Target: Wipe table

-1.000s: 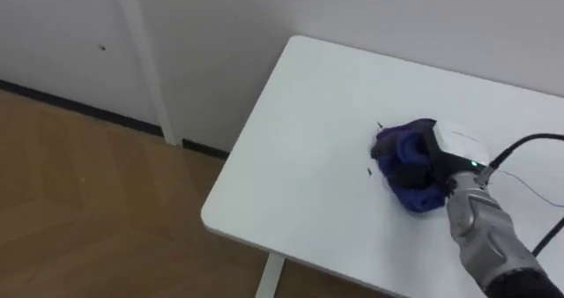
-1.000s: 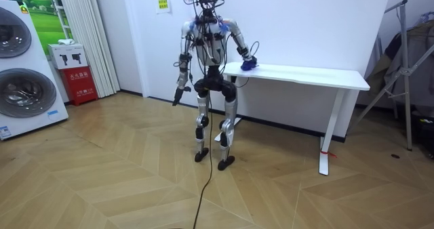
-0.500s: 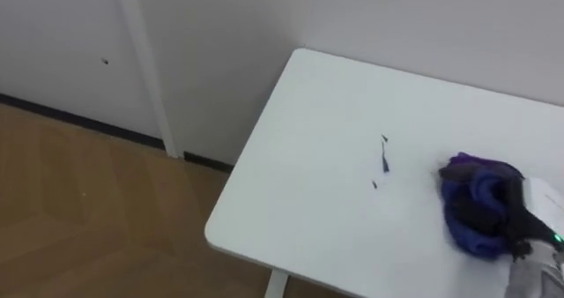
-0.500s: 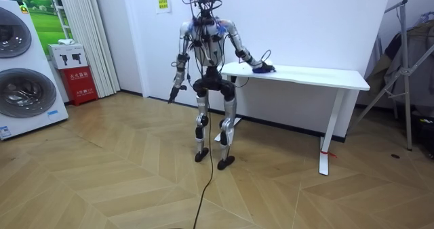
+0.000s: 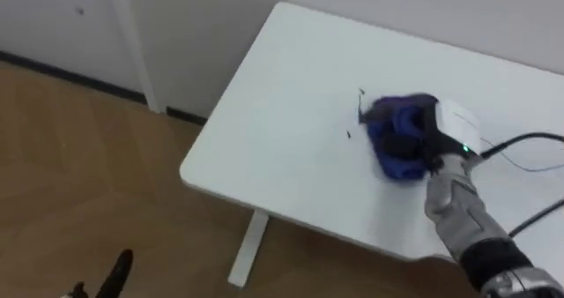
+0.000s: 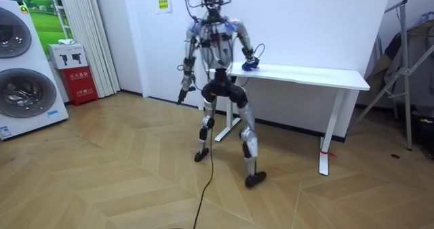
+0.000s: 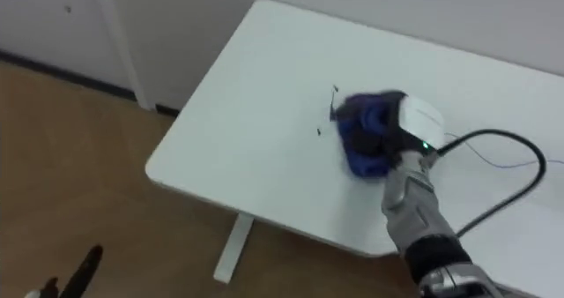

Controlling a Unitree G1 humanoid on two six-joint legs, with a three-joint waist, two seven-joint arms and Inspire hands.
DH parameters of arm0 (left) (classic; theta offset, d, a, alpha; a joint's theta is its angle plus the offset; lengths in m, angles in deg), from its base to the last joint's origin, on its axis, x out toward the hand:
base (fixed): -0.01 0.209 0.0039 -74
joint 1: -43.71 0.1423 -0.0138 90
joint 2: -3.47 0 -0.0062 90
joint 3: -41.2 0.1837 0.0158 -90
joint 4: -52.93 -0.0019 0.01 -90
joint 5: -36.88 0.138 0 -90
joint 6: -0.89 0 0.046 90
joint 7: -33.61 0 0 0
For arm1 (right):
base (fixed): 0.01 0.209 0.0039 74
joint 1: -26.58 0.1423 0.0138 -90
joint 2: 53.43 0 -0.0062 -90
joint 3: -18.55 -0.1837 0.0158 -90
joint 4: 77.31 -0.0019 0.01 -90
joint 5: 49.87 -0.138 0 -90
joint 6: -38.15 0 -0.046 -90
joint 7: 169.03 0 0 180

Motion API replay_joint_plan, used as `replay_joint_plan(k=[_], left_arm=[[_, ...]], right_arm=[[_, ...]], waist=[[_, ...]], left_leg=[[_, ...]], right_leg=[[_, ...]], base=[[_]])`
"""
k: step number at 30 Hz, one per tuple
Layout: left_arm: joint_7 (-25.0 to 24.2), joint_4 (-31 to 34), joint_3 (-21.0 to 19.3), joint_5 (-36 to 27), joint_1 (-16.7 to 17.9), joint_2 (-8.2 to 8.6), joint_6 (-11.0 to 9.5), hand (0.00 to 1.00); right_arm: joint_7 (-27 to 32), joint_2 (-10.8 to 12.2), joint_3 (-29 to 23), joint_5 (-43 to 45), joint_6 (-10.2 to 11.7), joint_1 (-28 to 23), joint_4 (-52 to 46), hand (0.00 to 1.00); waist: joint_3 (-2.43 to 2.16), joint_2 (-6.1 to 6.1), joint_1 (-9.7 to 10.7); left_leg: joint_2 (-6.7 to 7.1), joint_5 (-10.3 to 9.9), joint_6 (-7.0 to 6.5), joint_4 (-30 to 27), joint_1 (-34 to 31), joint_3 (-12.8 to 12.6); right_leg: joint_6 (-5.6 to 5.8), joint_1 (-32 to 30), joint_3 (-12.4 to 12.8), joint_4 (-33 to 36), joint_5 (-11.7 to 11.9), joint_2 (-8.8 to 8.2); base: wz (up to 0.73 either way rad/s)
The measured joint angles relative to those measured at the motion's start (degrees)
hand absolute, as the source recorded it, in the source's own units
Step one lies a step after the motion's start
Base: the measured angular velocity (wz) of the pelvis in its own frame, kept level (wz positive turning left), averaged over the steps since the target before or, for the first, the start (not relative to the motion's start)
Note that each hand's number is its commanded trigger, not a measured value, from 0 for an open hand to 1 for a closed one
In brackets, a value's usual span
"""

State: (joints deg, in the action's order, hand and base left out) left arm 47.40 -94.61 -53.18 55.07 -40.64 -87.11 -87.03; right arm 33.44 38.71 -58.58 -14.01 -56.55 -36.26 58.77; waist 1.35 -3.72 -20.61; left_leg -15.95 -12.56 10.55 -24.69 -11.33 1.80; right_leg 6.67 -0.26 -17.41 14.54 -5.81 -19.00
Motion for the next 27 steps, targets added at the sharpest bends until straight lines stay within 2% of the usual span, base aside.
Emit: replay_joint_plan(k=[1,2,3,4,5,6,7,8,9,10,11,12,13,14,15,17,19,20,21,23,25,27], left_arm=[[-0.52,0.38,-0.42,-0.25,1.13,-0.79,0.16,0.0],[-0.67,0.67,-1.16,-0.76,2.92,-0.47,0.28,0.0],[-0.85,0.87,-1.4,-0.81,3.77,-0.01,0.38,0.0],[-1.77,1.68,-1.44,-1.12,6.62,0.14,0.47,0.0],[-2.59,1.92,-1.43,-1.16,9.26,0.62,0.56,0.0],[-3.01,1.97,-1.45,-1.26,10.13,0.71,0.53,0.0],[-3.25,1.94,-1.88,-1.27,10.98,0.71,0.55,0.0],[-3.25,1.95,-2.41,-1.36,11.25,0.77,0.53,0.0],[-3.26,1.95,-2.36,-1.53,11.21,0.81,0.49,0.0],[-3.27,2.17,-2.25,-1.91,11.04,1.11,0.36,0.0],[-3.27,2.47,-2.25,-2.34,10.57,1.28,0.34,0.0],[-3.27,2.35,-2.29,-2.57,10.14,1.4,0.37,0.0],[-3.26,2.27,-2.26,-3.0,9.89,1.83,0.37,0.0],[-3.25,2.27,-2.21,-3.14,10.2,2.35,0.39,0.0],[-3.25,2.27,-2.21,-3.32,10.34,2.52,0.41,0.0],[-3.26,2.49,-2.28,-3.68,10.42,2.95,0.74,0.0],[-3.25,3.74,-2.32,-3.99,10.56,3.64,1.76,0.0],[-3.23,4.92,-2.33,-4.14,10.99,3.76,2.11,0.0],[-3.2,5.53,-2.33,-4.33,11.51,3.75,2.23,0.0],[-2.61,6.81,-3.12,-5.1,13.03,3.5,3.02,0.0],[-2.08,7.78,-3.65,-5.12,14.05,3.52,3.48,0.0],[-1.97,8.16,-4.76,-4.85,14.7,3.62,3.64,0.0]], right_arm=[[-0.35,-0.19,-0.16,0.71,0.67,-0.11,-0.66,1.0],[-0.58,-1.72,-0.47,1.62,1.2,-1.98,-2.25,1.0],[-0.72,-2.61,-0.53,2.81,1.39,-3.61,-2.4,1.0],[-0.73,-3.73,-2.08,2.71,2.39,-7.71,-4.24,1.0],[-0.8,-4.87,-3.53,3.16,2.78,-10.93,-5.49,1.0],[-0.85,-5.32,-4.53,3.15,2.75,-12.56,-6.25,1.0],[-1.01,-6.08,-5.78,3.18,2.77,-14.71,-7.02,1.0],[-2.03,-6.5,-7.0,3.17,2.66,-15.57,-7.18,1.0],[-2.69,-6.71,-7.45,3.16,2.57,-15.6,-7.48,1.0],[-4.28,-7.19,-7.32,3.16,1.92,-15.52,-8.26,1.0],[-5.55,-7.36,-7.28,3.18,1.4,-15.44,-8.93,1.0],[-6.26,-7.4,-7.13,3.21,0.99,-15.34,-9.39,1.0],[-7.66,-7.75,-5.74,3.29,0.15,-14.56,-9.95,1.0],[-9.07,-7.89,-3.75,4.64,-0.62,-12.97,-9.97,1.0],[-9.6,-7.85,-2.62,5.36,-0.99,-11.97,-9.97,1.0],[-11.31,-7.24,0.49,8.27,-1.0,-8.83,-10.18,1.0],[-11.33,-7.43,1.06,9.21,-0.96,-7.61,-10.17,1.0],[-10.78,-7.63,1.0,9.1,-1.12,-7.65,-10.16,1.0],[-10.45,-7.67,1.0,8.91,-1.13,-7.65,-10.14,1.0],[-8.21,-7.7,0.67,7.01,-0.06,-8.4,-8.6,1.0],[-5.76,-7.68,-0.83,6.14,1.6,-11.57,-8.2,1.0],[-2.74,-7.62,-3.71,5.52,3.29,-15.41,-8.1,1.0]], waist=[[-0.28,-0.5,0.06],[-0.45,0.04,0.12],[-0.55,0.8,0.55],[-0.68,0.32,2.26],[-1.16,0.66,4.44],[-1.01,0.12,5.32],[-0.75,-0.47,6.74],[-0.67,-0.73,8.03],[-0.58,-0.73,8.3],[-0.59,-0.44,8.4],[-0.88,0.35,8.3],[-0.82,0.47,7.88],[-0.67,0.77,6.42],[-0.71,0.96,4.85],[-0.62,1.15,4.19],[-0.53,1.45,2.63],[-0.51,1.61,1.88],[-0.59,1.43,1.79],[-0.59,1.39,1.71],[-0.94,0.71,2.33],[-0.86,0.62,4.03],[-0.87,0.52,5.58]], left_leg=[[-1.88,1.33,2.5,1.18,0.15,1.38],[-4.03,2.35,2.87,1.57,0.13,2.66],[-5.37,3.38,1.35,1.78,0.1,2.84],[-5.7,6.42,-2.31,2.68,0.06,1.81],[-5.33,7.6,-2.07,2.71,0.25,-0.51],[-4.84,7.57,-2.04,2.48,0.42,-2.17],[-2.83,7.41,-1.96,1.5,1.0,-4.63],[-0.72,7.04,-1.7,0.63,1.34,-6.02],[0.07,6.57,-1.59,0.38,1.78,-7.13],[1.2,5.08,-2.07,-0.07,2.62,-8.0],[1.85,4.5,-2.34,0.25,3.26,-8.45],[1.82,4.5,-2.34,0.65,3.77,-8.92],[1.81,4.5,-2.33,1.64,5.24,-9.64],[1.88,4.38,-2.21,2.45,6.52,-9.71],[2.0,4.34,-2.16,3.31,7.35,-9.74],[2.89,4.17,-1.81,7.42,9.44,-9.72],[3.58,3.88,-0.66,9.34,9.94,-9.78],[4.29,3.87,-0.66,10.08,9.92,-9.75],[4.56,3.87,-0.75,10.3,9.93,-9.72],[5.3,4.04,-1.08,11.24,10.13,-9.2],[5.85,4.04,-1.11,11.26,10.37,-7.66],[6.18,4.03,-1.12,11.42,10.73,-6.15]], right_leg=[[-0.03,-0.87,0.06,0.58,0.36,1.67],[5.47,-1.52,-0.77,5.65,-4.65,3.5],[3.82,-2.13,-1.56,8.55,-6.22,4.48],[2.56,-1.93,-3.47,11.52,-9.36,4.63],[1.6,-0.56,-5.88,11.55,-10.71,5.09],[1.3,-0.01,-6.81,11.3,-10.9,5.07],[0.64,0.92,-8.18,10.79,-11.27,4.99],[0.16,1.75,-9.53,9.83,-11.25,5.18],[-0.09,1.9,-9.53,9.5,-11.25,5.41],[-0.76,1.98,-9.37,8.67,-10.85,6.06],[-1.18,2.14,-9.29,7.99,-10.61,7.1],[-1.23,2.14,-8.69,7.93,-10.58,7.47],[-1.42,1.95,-7.15,8.03,-10.48,7.77],[-1.63,1.53,-5.42,8.14,-10.23,7.97],[-1.65,1.2,-4.48,8.17,-10.08,8.11],[-1.14,-0.13,-2.23,7.81,-9.5,8.15],[-0.48,-0.46,-1.14,6.85,-8.76,8.15],[-0.09,-0.35,0.19,6.02,-8.24,8.13],[0.11,-0.18,0.32,5.47,-7.84,8.04],[0.53,0.96,0.26,3.21,-7.1,7.98],[0.72,2.77,-0.27,1.99,-7.0,7.97],[0.95,5.04,-2.12,0.4,-6.92,7.94]], base=[[0.47],[0.49],[0.68],[0.83],[0.85],[0.7],[0.58],[0.48],[0.21],[-0.04],[-0.12],[-0.3],[-0.59],[-0.72],[-0.69],[-0.43],[-0.09],[0.0],[0.06],[0.14],[0.4],[0.46]])
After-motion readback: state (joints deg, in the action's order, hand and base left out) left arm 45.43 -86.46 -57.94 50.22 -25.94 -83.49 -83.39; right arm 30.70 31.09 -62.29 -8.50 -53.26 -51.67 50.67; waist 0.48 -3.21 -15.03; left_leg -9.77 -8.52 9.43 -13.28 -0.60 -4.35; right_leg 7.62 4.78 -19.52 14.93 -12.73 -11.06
